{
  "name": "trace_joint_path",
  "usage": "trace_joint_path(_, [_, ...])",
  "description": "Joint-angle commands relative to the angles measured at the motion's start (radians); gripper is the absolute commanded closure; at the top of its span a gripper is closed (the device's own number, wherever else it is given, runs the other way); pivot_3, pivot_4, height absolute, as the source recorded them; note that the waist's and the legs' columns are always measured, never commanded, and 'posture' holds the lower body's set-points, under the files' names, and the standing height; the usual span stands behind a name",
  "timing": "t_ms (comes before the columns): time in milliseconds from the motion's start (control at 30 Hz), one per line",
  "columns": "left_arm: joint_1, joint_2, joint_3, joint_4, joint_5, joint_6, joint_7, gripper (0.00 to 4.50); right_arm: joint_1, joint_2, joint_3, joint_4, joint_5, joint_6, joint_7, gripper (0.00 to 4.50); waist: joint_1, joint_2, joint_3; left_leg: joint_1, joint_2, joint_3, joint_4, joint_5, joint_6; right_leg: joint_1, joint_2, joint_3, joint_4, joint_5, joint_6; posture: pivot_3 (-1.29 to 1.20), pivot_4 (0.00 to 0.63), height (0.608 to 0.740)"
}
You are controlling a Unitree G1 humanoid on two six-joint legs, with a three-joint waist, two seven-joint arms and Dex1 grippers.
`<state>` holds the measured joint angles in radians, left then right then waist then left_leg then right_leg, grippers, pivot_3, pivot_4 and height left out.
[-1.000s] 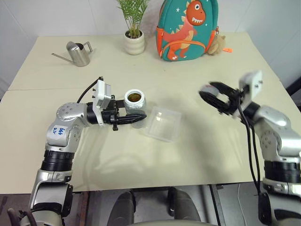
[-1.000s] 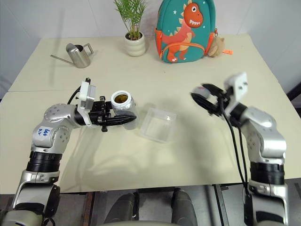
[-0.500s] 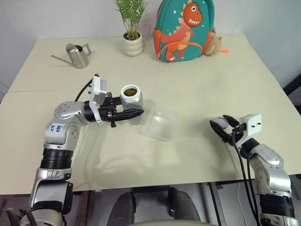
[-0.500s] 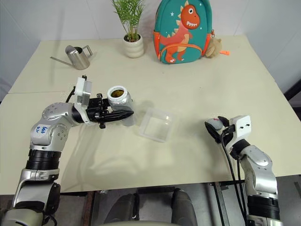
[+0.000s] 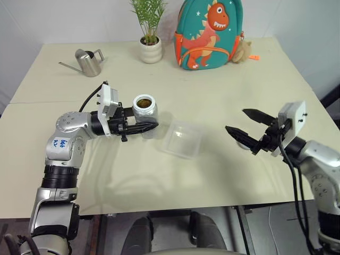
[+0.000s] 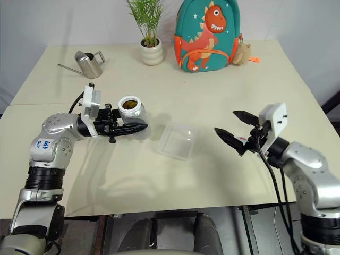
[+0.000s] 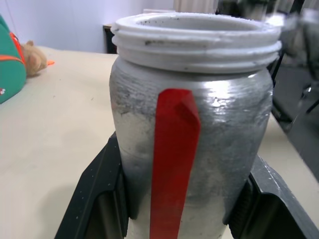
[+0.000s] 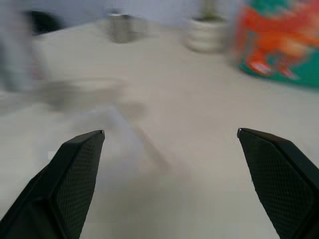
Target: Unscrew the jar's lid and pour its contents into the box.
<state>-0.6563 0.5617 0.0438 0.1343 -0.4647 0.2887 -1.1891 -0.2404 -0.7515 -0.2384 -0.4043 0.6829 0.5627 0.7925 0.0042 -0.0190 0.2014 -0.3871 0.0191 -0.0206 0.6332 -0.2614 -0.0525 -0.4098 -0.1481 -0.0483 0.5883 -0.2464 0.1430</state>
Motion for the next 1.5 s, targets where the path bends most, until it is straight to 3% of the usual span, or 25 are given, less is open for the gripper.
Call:
trace_joint_path(33, [-0.055, -0.008, -0.012, 0.013, 0.059, -0.072, 0.048, 2.56, -0.037, -0.056, 0.034, -0.069, 0.051, 0.069, 0.052, 0.01, 0.007, 0.000, 0.000, -0.001, 0.000, 0.000, 0.000, 0.000, 0.000, 0.000, 0.000, 0.000, -0.001, 0.000, 0.000, 0.00, 0.150, 0.740])
trace_joint_path(167, [-0.083, -0.031, -0.087, 0.024, 0.236, -0.242, 0.156, 2.56, -0.070, -0.032, 0.007, -0.082, 0.094, 0.111, -0.008, 0.01, 0.020, 0.000, 0.000, -0.003, 0.000, 0.001, 0.003, -0.002, 0.003, 0.000, 0.000, 0.000, -0.001, 0.002, 0.002, 0.00, 0.150, 0.740])
trace_joint_path(300, [-0.128, -0.061, -0.153, 0.130, 0.446, -0.594, 0.290, 2.56, -0.027, -0.021, -0.010, -0.103, 0.092, 0.113, -0.043, 0.01, 0.028, 0.000, 0.000, -0.005, -0.001, 0.001, 0.003, -0.002, 0.003, 0.000, 0.000, 0.000, -0.004, 0.003, 0.003, 0.00, 0.150, 0.740])
trace_joint_path(433, [-0.207, -0.096, -0.182, 0.289, 0.657, -0.887, 0.560, 2.56, 0.028, -0.013, -0.031, -0.132, 0.093, 0.107, -0.070, 0.01, 0.031, 0.000, 0.000, -0.006, -0.001, 0.002, 0.003, -0.003, 0.004, 0.000, 0.000, 0.000, -0.007, 0.006, 0.005, 0.00, 0.150, 0.740])
trace_joint_path(533, [-0.274, -0.072, -0.245, 0.403, 0.986, -1.135, 0.922, 2.56, 0.063, 0.005, -0.046, -0.151, 0.089, 0.099, -0.105, 0.01, 0.031, -0.001, 0.000, -0.007, -0.001, 0.003, 0.004, -0.003, 0.004, 0.000, 0.000, 0.000, -0.009, 0.008, 0.006, 0.00, 0.150, 0.740])
trace_joint_path(633, [-0.342, -0.039, -0.341, 0.466, 1.289, -1.204, 1.288, 2.56, 0.093, 0.017, -0.054, -0.177, 0.092, 0.098, -0.122, 0.01, 0.031, -0.001, 0.000, -0.007, -0.001, 0.004, 0.003, -0.003, 0.005, 0.000, 0.000, 0.001, -0.011, 0.010, 0.007, 0.00, 0.150, 0.740])
trace_joint_path(767, [-0.438, 0.014, -0.562, 0.497, 1.699, -1.107, 1.801, 2.56, 0.115, 0.025, -0.062, -0.203, 0.097, 0.101, -0.148, 0.01, 0.032, -0.001, 0.000, -0.007, -0.001, 0.005, 0.003, -0.003, 0.005, 0.000, 0.000, 0.002, -0.013, 0.011, 0.008, 0.00, 0.150, 0.740])
trace_joint_path(800, [-0.456, 0.009, -0.608, 0.518, 1.783, -1.012, 1.931, 2.56, 0.122, 0.028, -0.065, -0.213, 0.101, 0.104, -0.156, 0.01, 0.035, -0.001, 0.000, -0.008, -0.001, 0.005, 0.003, -0.003, 0.005, 0.000, 0.000, 0.002, -0.013, 0.012, 0.008, 0.00, 0.150, 0.740])
trace_joint_path(900, [-0.510, -0.013, -0.710, 0.602, 1.899, -0.885, 2.174, 2.56, 0.143, 0.037, -0.074, -0.239, 0.115, 0.112, -0.180, 0.01, 0.041, -0.001, 0.000, -0.008, -0.001, 0.005, 0.003, -0.004, 0.006, 0.000, 0.000, 0.002, -0.013, 0.012, 0.008, 0.00, 0.150, 0.740])
trace_joint_path(1233, [-0.581, -0.097, -0.916, 0.760, 2.067, -0.558, 2.568, 2.56, 0.144, 0.056, -0.060, -0.270, 0.137, 0.121, -0.239, 0.01, 0.047, -0.001, 0.000, -0.013, -0.001, 0.005, 0.004, -0.004, 0.006, -0.004, 0.000, 0.002, -0.013, 0.011, 0.008, 0.00, 0.150, 0.740])
trace_joint_path(1500, [-0.626, -0.119, -1.038, 0.842, 2.131, -0.409, 2.673, 2.56, 0.119, 0.073, -0.036, -0.262, 0.140, 0.118, -0.266, 0.01, 0.046, -0.001, 0.000, -0.014, -0.001, 0.005, 0.007, -0.004, 0.006, -0.004, 0.000, 0.002, -0.012, 0.012, 0.009, 0.00, 0.150, 0.740])
